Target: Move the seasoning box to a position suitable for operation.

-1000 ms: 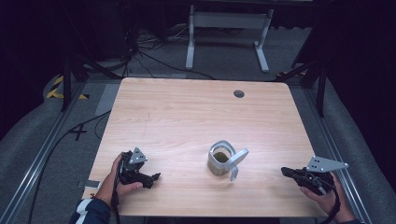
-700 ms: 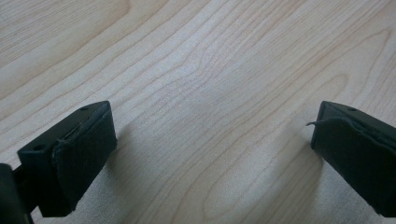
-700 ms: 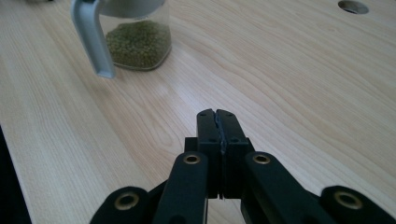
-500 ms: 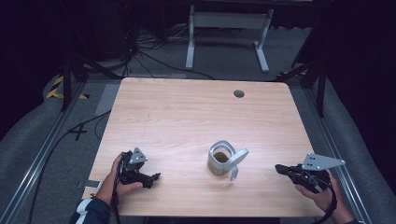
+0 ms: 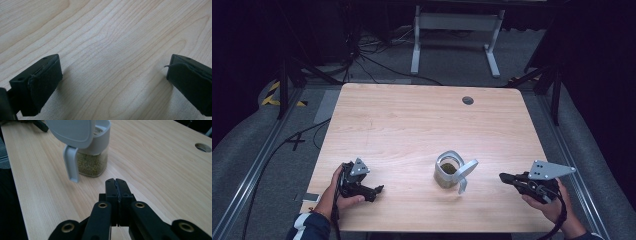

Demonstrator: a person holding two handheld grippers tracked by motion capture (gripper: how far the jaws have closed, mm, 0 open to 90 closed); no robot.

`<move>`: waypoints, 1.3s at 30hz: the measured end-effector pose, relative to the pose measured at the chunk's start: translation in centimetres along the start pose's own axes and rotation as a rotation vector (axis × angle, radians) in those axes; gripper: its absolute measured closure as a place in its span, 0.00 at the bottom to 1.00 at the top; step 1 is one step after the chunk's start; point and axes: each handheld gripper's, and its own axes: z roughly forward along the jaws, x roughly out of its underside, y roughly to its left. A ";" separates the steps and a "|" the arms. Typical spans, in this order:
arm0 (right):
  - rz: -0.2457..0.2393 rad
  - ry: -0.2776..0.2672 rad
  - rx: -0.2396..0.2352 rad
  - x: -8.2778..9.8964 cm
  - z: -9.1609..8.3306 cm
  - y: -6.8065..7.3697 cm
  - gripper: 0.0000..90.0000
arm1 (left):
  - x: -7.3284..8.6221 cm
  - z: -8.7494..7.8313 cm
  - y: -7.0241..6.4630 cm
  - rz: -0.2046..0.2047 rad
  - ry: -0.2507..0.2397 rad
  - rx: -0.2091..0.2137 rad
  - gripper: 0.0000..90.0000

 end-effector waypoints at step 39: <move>-0.114 -0.055 -0.072 -6.0 3.1 3.1 1.00 | 0.0 0.0 0.1 0.001 0.008 0.014 0.00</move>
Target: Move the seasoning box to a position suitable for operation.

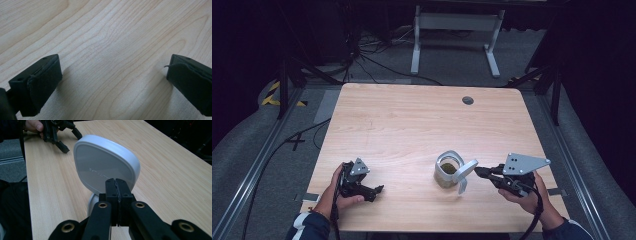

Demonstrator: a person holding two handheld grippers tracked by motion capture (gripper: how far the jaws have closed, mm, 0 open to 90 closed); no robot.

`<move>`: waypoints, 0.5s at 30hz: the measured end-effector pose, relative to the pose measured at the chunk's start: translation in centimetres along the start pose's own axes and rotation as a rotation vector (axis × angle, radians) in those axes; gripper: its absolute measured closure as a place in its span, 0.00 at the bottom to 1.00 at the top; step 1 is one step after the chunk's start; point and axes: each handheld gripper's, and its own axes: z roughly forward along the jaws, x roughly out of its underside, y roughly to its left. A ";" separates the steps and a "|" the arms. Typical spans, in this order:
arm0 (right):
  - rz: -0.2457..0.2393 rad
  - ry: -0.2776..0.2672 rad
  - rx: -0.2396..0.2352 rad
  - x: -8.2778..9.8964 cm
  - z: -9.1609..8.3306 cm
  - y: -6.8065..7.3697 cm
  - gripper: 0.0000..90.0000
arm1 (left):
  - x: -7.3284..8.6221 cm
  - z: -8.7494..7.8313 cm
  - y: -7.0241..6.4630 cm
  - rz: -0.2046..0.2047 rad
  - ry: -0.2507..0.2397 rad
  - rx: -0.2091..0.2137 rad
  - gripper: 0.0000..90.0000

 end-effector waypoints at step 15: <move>-0.012 0.003 0.005 -0.6 0.9 -0.1 1.00 | 0.0 0.0 0.0 -0.002 -0.007 0.001 0.00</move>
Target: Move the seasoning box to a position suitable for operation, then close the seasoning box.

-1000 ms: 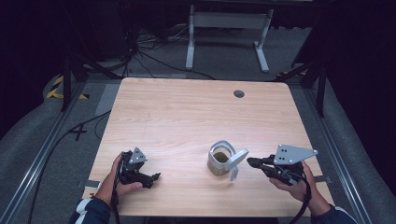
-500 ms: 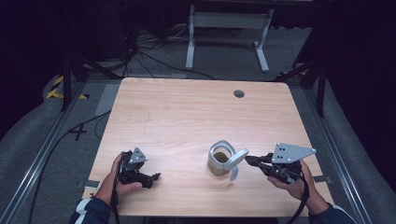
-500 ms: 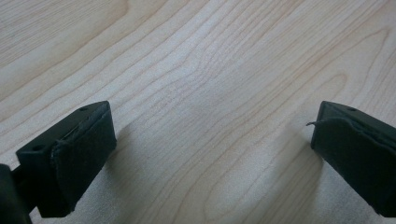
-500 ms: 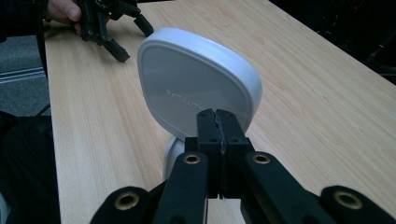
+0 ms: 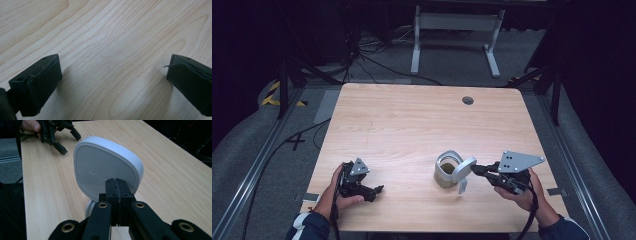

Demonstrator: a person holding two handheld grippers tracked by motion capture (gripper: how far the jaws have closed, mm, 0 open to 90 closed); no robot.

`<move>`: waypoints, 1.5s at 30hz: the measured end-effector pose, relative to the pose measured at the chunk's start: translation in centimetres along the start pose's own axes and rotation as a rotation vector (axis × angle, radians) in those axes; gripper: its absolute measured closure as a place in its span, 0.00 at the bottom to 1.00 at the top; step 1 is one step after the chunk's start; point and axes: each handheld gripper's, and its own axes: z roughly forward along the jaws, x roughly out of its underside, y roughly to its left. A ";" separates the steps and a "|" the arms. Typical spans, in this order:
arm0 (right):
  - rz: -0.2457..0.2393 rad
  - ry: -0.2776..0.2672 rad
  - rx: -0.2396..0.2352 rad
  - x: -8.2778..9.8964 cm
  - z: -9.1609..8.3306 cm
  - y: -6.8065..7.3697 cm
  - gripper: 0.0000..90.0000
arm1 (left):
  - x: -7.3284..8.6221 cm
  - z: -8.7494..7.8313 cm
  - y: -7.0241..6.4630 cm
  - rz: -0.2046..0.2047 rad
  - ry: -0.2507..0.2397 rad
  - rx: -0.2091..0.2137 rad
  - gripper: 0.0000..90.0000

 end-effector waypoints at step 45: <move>0.117 0.127 0.193 12.0 -4.7 -3.0 0.50 | 0.0 0.0 0.0 0.001 -0.006 -0.001 0.00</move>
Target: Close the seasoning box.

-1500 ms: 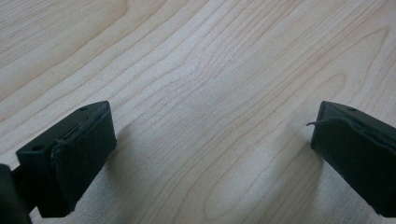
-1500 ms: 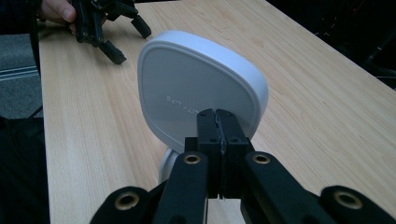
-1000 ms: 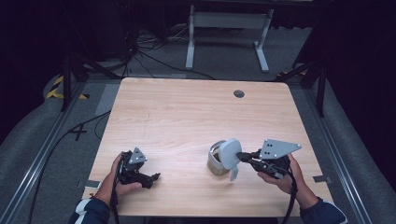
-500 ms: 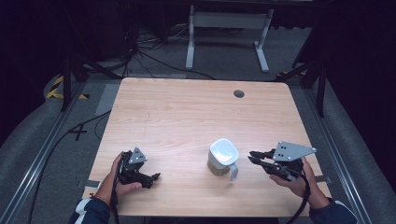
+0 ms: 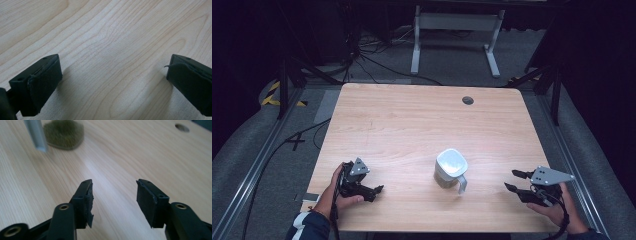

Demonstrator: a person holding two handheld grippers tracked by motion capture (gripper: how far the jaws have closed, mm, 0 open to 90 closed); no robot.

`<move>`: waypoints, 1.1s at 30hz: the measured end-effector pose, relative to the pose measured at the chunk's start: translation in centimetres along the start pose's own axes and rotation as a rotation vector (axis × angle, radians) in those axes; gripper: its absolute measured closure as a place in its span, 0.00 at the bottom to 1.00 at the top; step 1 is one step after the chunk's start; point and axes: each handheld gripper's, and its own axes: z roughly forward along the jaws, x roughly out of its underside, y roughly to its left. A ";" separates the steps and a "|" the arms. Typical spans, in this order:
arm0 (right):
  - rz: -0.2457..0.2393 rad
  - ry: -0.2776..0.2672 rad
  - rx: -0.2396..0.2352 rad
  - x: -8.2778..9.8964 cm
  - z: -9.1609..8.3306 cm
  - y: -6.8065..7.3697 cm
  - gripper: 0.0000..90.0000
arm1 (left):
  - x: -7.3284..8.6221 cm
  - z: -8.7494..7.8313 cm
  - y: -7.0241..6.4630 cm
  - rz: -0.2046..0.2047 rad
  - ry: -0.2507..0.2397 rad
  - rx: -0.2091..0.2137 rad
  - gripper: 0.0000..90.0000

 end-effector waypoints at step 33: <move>0.248 0.075 0.064 7.3 -0.4 -2.9 0.30 | 0.0 0.0 0.0 -0.002 0.008 0.001 0.00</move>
